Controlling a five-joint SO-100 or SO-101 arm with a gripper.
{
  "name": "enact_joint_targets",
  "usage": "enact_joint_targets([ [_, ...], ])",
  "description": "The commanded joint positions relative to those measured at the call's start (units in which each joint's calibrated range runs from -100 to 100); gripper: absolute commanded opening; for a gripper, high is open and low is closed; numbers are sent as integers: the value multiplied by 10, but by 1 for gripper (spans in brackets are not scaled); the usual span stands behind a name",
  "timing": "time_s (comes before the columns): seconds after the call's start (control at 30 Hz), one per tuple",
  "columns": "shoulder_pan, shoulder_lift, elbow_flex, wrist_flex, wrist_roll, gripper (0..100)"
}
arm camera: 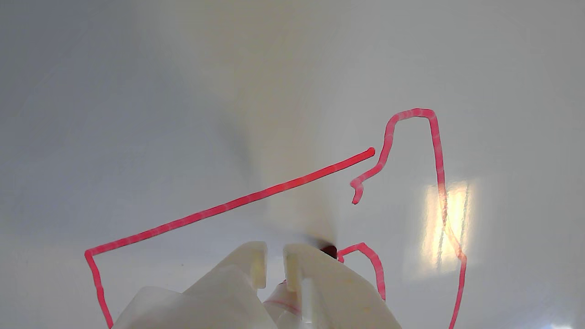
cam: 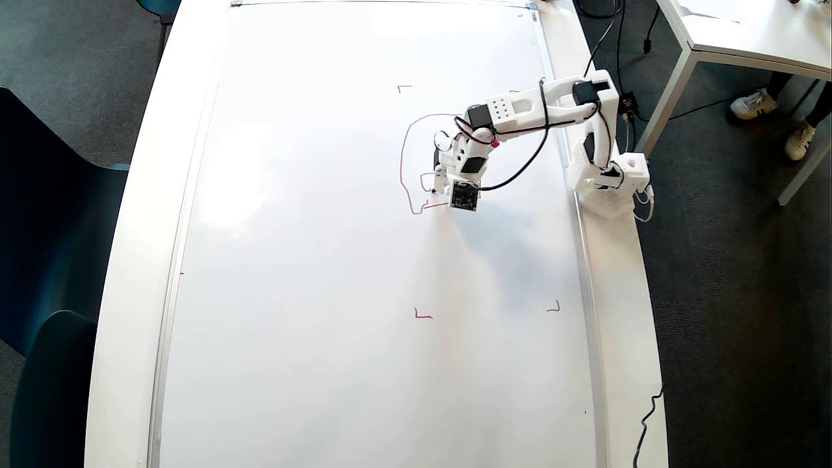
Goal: Draw on a whiteboard a robot head using a pen attached to the gripper
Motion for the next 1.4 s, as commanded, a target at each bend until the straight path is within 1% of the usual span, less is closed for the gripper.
enact_joint_targets([
  [0.0, 0, 2, -20, -8, 1, 1],
  [0.27, 14, -13, -25, -25, -9, 1],
  [0.43, 28, -56, -26, -26, -8, 1],
  [0.8, 14, -118, -139, 70, -11, 1],
  [1.1, 117, -109, -132, 72, -5, 1],
  [1.17, 130, -97, -130, 72, 6, 1],
  [1.37, 155, -34, -132, 69, 6, 1],
])
